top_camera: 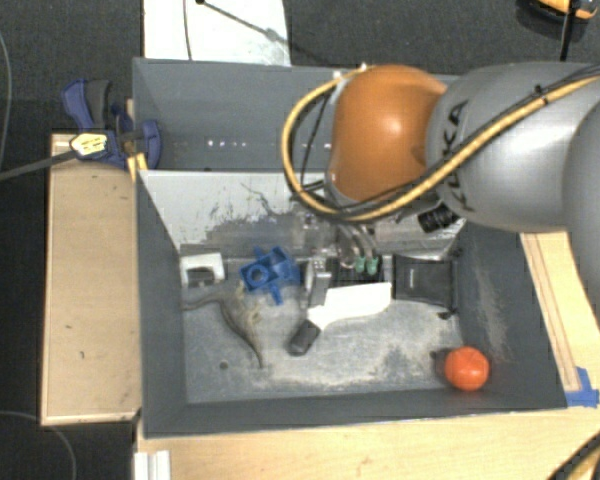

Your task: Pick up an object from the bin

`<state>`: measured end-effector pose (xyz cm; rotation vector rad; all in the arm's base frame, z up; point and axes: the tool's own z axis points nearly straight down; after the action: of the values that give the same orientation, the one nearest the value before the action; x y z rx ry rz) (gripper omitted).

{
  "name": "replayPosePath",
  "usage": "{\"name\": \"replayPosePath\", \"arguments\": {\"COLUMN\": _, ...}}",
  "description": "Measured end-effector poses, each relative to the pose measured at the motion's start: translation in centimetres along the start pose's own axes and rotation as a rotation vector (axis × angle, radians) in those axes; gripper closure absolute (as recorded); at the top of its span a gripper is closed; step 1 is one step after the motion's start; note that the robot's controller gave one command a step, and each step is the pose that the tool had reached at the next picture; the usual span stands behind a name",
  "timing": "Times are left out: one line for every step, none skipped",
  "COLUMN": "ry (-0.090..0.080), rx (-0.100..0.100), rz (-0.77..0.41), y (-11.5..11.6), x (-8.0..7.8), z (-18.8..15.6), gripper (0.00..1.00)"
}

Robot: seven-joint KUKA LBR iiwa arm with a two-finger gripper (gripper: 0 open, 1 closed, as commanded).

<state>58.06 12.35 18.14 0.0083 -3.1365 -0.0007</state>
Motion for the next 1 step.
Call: {"name": "replayPosePath", "arguments": {"ry": -0.008, "rx": -0.001, "rz": 0.003, "y": -0.07, "x": -0.16, "z": -0.51, "gripper": 0.0}}
